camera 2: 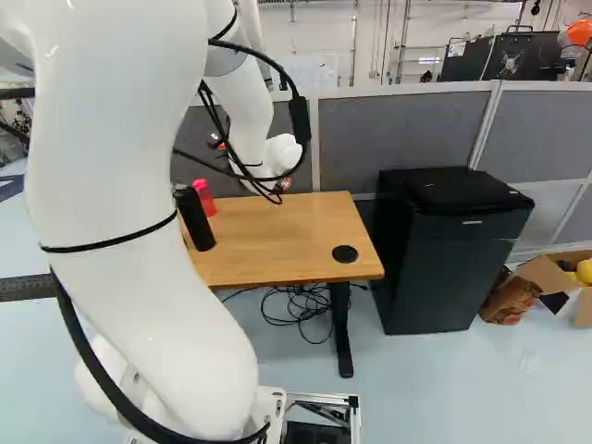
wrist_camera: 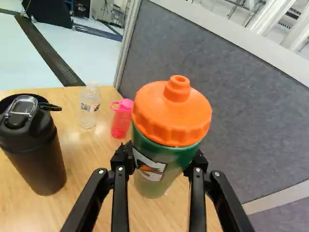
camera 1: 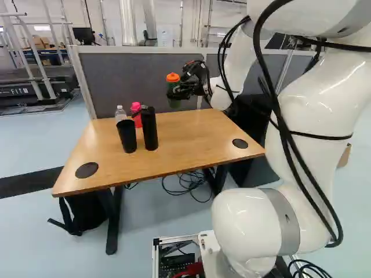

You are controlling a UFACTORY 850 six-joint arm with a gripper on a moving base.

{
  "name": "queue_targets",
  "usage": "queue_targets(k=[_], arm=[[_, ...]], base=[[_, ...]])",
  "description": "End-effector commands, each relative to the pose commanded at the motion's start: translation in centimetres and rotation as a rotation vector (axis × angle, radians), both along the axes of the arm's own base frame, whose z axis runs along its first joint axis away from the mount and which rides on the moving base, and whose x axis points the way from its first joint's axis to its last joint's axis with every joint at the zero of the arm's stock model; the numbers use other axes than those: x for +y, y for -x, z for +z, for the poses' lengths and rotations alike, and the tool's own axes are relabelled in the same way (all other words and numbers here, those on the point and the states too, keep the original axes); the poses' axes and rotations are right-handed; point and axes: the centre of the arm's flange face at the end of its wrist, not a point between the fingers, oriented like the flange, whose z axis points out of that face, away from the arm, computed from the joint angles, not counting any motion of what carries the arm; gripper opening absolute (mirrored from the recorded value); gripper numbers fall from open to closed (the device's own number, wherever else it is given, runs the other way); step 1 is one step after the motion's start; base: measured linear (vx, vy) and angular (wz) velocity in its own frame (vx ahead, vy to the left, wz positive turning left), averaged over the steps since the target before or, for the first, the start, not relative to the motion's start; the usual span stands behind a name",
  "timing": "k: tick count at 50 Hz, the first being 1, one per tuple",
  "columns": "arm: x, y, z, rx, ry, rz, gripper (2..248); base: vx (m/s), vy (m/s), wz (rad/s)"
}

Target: Pick up the green bottle from the table

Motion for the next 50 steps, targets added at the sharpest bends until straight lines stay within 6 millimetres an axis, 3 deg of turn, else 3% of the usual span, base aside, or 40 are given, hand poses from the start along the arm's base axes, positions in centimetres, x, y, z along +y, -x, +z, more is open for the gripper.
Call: queue_targets(k=[26,50], arm=[[0.5,3.0,-1.2,0.015,-0.085,-0.122,113],[0.8,7.2,-3.2,0.043,-0.179,-0.29,113]], base=[[0.0,0.0,0.0],[0.0,0.0,0.0]])
